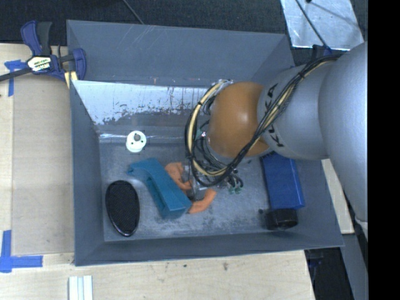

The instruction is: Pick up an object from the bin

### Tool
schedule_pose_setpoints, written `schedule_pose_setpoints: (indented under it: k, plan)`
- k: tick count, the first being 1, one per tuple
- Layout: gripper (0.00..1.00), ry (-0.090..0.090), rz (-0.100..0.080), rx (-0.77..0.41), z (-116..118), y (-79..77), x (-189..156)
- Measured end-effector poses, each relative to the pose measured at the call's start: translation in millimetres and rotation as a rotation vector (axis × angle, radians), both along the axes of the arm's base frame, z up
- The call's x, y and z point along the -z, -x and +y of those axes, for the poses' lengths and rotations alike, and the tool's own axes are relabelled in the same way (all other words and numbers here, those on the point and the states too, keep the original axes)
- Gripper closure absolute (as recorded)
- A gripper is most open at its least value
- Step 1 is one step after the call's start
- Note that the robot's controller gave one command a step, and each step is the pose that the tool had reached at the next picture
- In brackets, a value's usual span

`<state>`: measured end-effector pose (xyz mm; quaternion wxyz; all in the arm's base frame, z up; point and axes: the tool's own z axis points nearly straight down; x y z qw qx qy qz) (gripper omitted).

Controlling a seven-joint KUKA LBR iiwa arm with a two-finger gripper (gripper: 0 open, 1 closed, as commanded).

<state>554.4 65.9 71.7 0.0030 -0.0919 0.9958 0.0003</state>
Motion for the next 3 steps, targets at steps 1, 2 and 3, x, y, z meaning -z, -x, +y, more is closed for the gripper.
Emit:
schedule_pose_setpoints:
  k: [1, 2, 3]
  plan:
    - [1.00, 0.000, 0.000, -0.001, 0.0, 0.0, 0.0]
    - [1.00, 0.000, 0.000, -0.001, 0.1, 0.0, 0.0]
    - [1.00, 0.000, 0.000, -0.002, 0.1, 0.0, 0.0]
